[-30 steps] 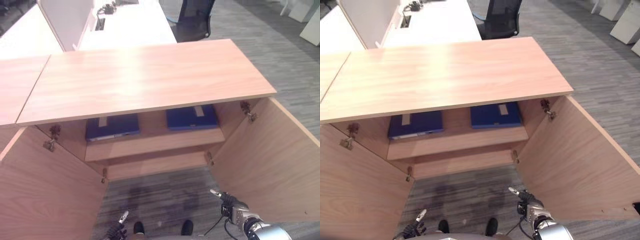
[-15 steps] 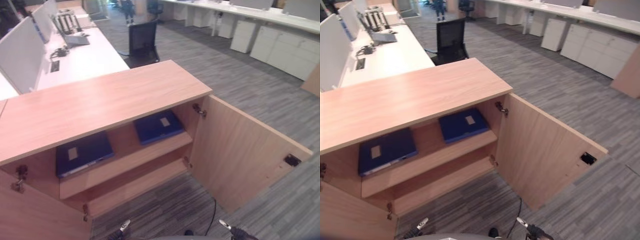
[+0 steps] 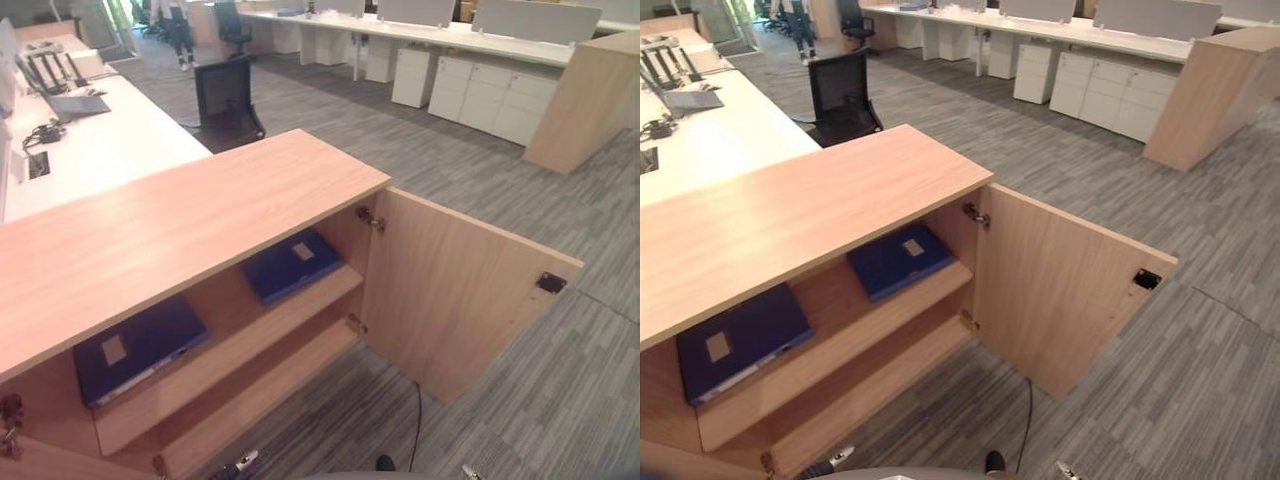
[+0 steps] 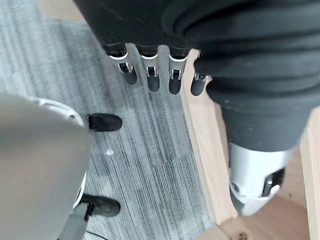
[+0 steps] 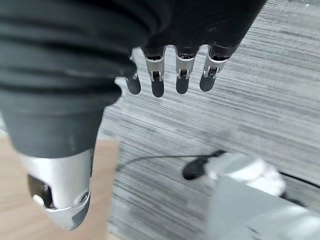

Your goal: Put the empty folder in the office cabinet

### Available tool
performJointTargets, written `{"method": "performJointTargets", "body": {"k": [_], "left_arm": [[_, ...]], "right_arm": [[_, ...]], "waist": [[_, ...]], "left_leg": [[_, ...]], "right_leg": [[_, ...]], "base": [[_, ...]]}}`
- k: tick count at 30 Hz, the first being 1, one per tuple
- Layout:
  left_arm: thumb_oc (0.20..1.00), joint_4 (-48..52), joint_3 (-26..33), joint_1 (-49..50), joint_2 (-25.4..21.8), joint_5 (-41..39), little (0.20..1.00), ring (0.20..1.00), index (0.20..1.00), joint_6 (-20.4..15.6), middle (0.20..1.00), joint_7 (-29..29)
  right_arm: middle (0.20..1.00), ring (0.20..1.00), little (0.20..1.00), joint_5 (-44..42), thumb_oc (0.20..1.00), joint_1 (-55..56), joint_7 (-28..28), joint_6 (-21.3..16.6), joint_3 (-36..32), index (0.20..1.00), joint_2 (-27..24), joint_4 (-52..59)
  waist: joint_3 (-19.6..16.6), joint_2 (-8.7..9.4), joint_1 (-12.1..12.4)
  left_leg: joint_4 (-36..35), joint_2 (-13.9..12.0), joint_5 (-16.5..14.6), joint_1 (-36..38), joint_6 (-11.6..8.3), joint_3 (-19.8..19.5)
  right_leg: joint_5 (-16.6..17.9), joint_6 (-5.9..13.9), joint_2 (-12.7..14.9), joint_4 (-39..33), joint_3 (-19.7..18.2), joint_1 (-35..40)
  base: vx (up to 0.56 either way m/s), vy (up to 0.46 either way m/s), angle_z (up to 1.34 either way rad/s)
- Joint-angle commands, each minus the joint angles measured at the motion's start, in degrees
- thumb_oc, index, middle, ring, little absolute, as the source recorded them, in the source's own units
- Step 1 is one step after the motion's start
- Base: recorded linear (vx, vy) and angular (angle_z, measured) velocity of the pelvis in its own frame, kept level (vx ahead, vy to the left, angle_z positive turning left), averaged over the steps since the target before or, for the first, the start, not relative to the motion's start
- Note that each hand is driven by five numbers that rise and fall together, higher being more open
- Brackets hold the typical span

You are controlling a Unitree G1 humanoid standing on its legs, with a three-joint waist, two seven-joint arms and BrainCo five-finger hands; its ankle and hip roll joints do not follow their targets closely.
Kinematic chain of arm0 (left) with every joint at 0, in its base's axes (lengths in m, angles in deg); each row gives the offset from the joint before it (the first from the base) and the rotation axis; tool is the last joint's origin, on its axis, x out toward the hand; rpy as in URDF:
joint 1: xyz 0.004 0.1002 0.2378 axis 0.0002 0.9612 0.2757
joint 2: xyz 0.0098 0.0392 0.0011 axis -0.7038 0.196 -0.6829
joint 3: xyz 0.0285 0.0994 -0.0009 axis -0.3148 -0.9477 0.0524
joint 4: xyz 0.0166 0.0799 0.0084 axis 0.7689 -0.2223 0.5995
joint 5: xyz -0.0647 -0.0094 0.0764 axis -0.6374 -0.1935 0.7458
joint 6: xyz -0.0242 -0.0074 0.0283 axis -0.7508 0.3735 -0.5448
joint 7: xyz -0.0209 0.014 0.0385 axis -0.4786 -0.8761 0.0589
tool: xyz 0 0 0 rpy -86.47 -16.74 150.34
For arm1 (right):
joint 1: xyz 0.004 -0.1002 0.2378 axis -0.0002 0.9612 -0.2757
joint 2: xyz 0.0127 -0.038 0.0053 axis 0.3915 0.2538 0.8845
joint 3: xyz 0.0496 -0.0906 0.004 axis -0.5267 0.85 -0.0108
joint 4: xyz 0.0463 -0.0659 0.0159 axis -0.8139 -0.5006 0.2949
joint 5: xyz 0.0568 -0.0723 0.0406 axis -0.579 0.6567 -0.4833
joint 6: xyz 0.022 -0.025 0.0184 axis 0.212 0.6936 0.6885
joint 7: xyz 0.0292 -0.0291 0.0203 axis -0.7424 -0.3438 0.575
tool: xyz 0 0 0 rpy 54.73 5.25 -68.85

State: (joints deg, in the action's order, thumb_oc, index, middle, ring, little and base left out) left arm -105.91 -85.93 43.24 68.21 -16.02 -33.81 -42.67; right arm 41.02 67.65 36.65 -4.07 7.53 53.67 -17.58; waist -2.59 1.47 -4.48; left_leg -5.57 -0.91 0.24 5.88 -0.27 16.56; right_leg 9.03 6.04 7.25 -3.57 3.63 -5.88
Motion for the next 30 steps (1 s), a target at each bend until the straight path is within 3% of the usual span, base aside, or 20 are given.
{"method": "performJointTargets", "body": {"k": [1, 2, 4, 6, 8, 13, 18, 20, 30], "left_arm": [[1.000, -2.72, 2.35, -2.00, -0.58, 3.39, 1.000, 1.000, 1.000, -1.60, 1.000, 0.32], [1.000, -2.73, 2.35, -2.03, -0.54, 3.40, 1.000, 1.000, 1.000, -1.61, 1.000, 0.32], [1.000, -2.55, 2.25, -1.75, -0.47, 4.60, 1.000, 1.000, 1.000, -1.69, 1.000, 0.06], [1.000, -2.41, 2.12, -1.68, -0.47, 4.86, 1.000, 1.000, 1.000, -1.61, 1.000, -0.13], [1.000, -1.65, 1.40, -1.31, -0.69, 5.68, 1.000, 1.000, 1.000, -1.56, 1.000, -0.86], [1.000, -0.94, 0.55, -1.37, -1.33, 6.55, 1.000, 1.000, 1.000, -1.14, 1.000, -1.24], [1.000, -1.10, 0.56, -1.31, -1.54, 7.29, 1.000, 1.000, 1.000, -0.94, 1.000, -1.32], [1.000, -0.97, 0.06, -1.11, -1.89, 7.78, 1.000, 1.000, 1.000, -0.74, 1.000, -1.90], [1.000, -0.91, -2.40, -1.03, -2.35, 7.78, 1.000, 1.000, 1.000, -0.55, 1.000, -3.17]], "right_arm": [[1.000, 1.000, 1.000, -4.66, 1.000, -8.55, -1.41, -4.36, -3.47, 1.000, -4.86, 1.36], [1.000, 1.000, 1.000, -4.66, 1.000, -8.56, -1.43, -4.35, -3.48, 1.000, -4.89, 1.39], [1.000, 1.000, 1.000, -4.22, 1.000, -10.87, -3.17, -6.39, -4.44, 1.000, -9.99, 8.26], [1.000, 1.000, 1.000, -3.53, 1.000, -11.38, -3.43, -6.57, -4.35, 1.000, -11.15, 9.60], [1.000, 1.000, 1.000, -0.62, 1.000, -13.87, -4.65, -7.11, -3.94, 1.000, -16.12, 13.44], [1.000, 1.000, 1.000, 4.75, 1.000, -19.13, -5.25, -6.81, -1.16, 1.000, -23.16, 17.52], [1.000, 1.000, 1.000, 6.97, 1.000, -21.32, -4.78, -6.81, 0.70, 1.000, -26.05, 19.43], [1.000, 1.000, 1.000, 9.09, 1.000, -24.67, -3.14, -7.01, 4.08, 1.000, -29.56, 21.14], [1.000, 1.000, 1.000, 7.94, 1.000, -37.95, 1.24, -7.27, 14.29, 1.000, -32.70, 18.34]], "waist": [[1.91, 0.60, -0.49], [1.94, 0.57, -0.39], [1.80, 0.84, -0.58], [1.83, 0.82, -0.52], [1.74, 0.87, -0.48], [1.50, 0.77, 0.00], [1.39, 0.63, 0.21], [1.16, 0.60, 0.82], [1.35, 0.09, 2.44]], "left_leg": [[0.63, -0.26, -6.35, 1.20, 0.77, -2.48], [0.63, -0.26, -6.38, 1.24, 0.78, -2.38], [0.71, 0.01, -6.62, 1.62, 1.12, -1.46], [0.72, 0.00, -6.64, 1.73, 1.14, -1.33], [0.75, -0.13, -6.70, 1.94, 1.03, -1.00], [0.89, -0.52, -6.62, 1.96, 0.79, -0.76], [0.83, -0.78, -6.55, 2.21, 0.55, -0.68], [0.79, -1.19, -6.36, 2.45, 0.24, -0.90], [0.75, -1.56, -5.73, 1.77, -0.38, -1.62]], "right_leg": [[-3.40, 3.67, 0.94, -0.31, -1.69, 1.53], [-3.39, 3.68, 0.92, -0.29, -1.80, 1.51], [-3.05, 4.04, 1.08, -0.35, -2.79, 1.12], [-3.01, 4.11, 1.08, -0.39, -2.94, 1.14], [-2.71, 4.09, 1.02, -0.76, -3.14, 1.12], [-2.61, 4.09, 0.65, -1.23, -3.11, 1.14], [-2.84, 4.00, 0.44, -1.43, -2.96, 1.58], [-3.26, 3.80, 0.21, -1.43, -2.41, 2.26], [-3.80, 3.61, 0.05, -1.43, -1.35, 2.53]], "base": [[-0.02, 0.013, -0.43], [-0.02, 0.021, -0.38], [-0.02, 0.008, -0.18], [0.00, -0.010, -0.14], [0.00, -0.021, -0.13], [0.00, -0.009, -0.02], [0.00, -0.003, -0.01], [0.03, -0.043, 0.01], [0.00, -0.011, 0.01]]}}
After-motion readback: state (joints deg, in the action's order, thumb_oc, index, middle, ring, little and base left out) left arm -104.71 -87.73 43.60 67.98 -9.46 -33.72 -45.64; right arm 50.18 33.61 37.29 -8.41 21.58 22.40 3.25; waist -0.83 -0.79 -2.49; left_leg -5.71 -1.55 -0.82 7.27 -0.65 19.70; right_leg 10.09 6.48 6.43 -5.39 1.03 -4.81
